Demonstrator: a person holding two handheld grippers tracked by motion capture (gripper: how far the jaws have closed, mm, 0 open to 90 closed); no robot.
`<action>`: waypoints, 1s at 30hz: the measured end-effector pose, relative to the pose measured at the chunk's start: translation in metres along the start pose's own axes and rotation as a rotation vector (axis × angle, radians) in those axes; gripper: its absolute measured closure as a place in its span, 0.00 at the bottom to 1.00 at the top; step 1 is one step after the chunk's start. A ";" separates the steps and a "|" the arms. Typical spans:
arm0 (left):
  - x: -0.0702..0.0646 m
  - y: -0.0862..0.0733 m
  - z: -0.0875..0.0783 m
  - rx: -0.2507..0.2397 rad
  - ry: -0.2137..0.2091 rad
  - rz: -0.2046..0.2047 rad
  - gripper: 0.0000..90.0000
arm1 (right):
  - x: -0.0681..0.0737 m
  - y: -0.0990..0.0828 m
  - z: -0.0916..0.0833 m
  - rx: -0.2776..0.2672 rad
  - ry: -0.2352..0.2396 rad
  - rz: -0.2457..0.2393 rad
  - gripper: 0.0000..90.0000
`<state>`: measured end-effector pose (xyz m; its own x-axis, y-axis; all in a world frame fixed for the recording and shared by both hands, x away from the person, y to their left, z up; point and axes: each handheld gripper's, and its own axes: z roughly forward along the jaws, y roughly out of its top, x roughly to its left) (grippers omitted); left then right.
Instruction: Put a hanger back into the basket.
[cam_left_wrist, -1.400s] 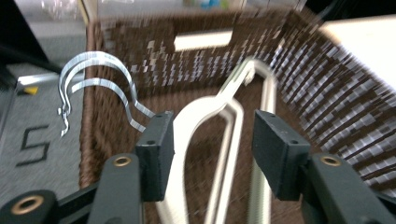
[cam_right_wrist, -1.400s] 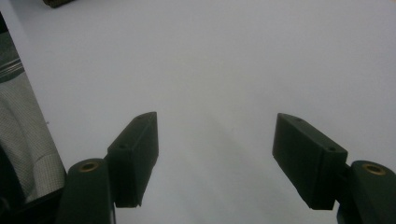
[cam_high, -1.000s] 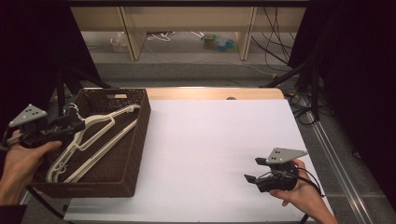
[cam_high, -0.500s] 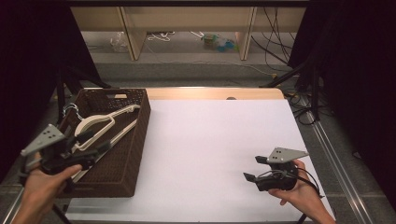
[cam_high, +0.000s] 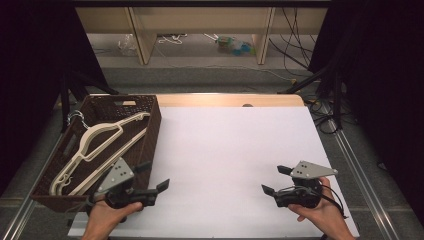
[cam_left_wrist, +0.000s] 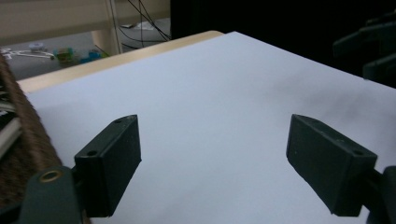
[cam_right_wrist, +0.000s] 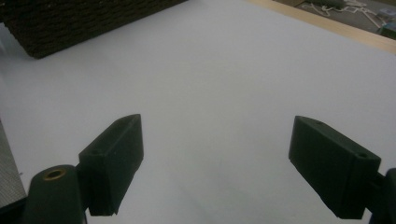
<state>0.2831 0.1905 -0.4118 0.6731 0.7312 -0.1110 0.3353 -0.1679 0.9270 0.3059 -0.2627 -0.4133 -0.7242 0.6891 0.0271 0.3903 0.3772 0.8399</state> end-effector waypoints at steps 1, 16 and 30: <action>-0.001 -0.004 0.002 0.013 -0.012 0.020 0.20 | 0.000 -0.001 -0.001 -0.011 -0.001 0.004 0.21; -0.010 -0.022 -0.004 0.001 -0.030 0.039 0.19 | 0.015 -0.021 -0.017 -0.088 -0.017 0.041 0.19; -0.008 -0.024 0.000 0.006 -0.040 0.047 0.19 | 0.019 -0.027 -0.016 -0.100 -0.003 0.043 0.19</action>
<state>0.2694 0.1889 -0.4333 0.7138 0.6955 -0.0817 0.3068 -0.2057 0.9293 0.2729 -0.2697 -0.4267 -0.7064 0.7050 0.0625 0.3617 0.2837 0.8881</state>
